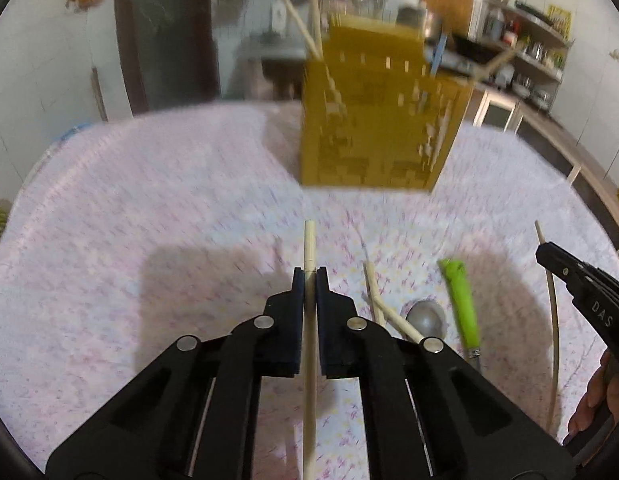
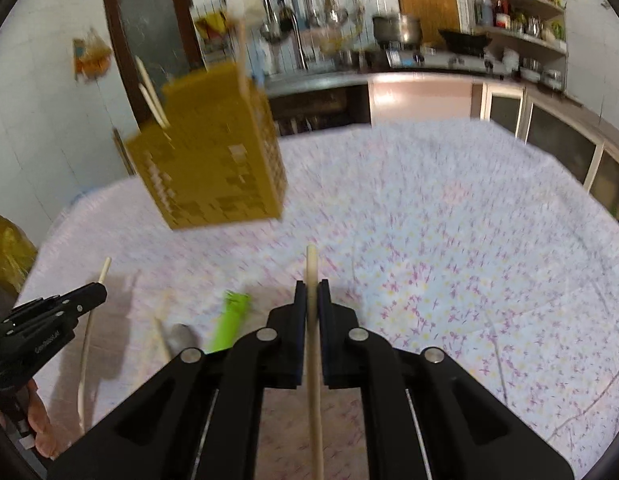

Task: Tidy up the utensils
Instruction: 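Lift both held chopsticks and carry them over the yellow holder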

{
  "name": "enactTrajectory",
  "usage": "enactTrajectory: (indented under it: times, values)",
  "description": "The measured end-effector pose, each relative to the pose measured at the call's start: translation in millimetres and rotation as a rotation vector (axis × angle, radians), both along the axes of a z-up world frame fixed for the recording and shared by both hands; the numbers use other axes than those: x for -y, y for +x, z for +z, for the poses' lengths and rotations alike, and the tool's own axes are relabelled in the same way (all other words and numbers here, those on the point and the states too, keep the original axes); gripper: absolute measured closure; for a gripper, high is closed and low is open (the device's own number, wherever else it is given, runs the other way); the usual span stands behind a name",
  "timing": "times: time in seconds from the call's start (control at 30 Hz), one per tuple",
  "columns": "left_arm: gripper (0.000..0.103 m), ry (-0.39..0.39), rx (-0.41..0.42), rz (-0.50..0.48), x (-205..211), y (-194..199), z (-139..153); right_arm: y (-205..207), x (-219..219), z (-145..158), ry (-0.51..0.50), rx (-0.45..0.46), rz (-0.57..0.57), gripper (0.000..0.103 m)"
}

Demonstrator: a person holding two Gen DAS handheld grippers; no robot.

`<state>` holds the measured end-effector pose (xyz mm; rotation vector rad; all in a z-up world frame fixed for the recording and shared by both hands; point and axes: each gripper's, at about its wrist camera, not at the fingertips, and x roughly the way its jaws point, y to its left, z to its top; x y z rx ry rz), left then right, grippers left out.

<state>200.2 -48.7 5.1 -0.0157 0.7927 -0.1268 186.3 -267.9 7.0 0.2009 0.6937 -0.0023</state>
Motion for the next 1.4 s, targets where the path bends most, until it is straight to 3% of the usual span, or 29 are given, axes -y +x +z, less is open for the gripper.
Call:
enactTrajectory:
  times: [0.1,0.43,0.87,1.4]
  values:
    - [0.099,-0.028,0.110,0.013,-13,-21,27,-18,-6,18,-0.007,0.091,0.001,0.097]
    - [0.098,-0.073,0.289,0.028,-43,-65,61,-51,-10,45,-0.004,0.294,-0.033,0.097]
    - [0.099,-0.062,0.369,0.058,-58,-90,64,-83,-19,69,-0.059,0.443,-0.034,0.097]
    - [0.099,-0.032,0.428,0.031,-49,-75,94,-51,-21,100,-0.036,0.521,-0.001,0.097]
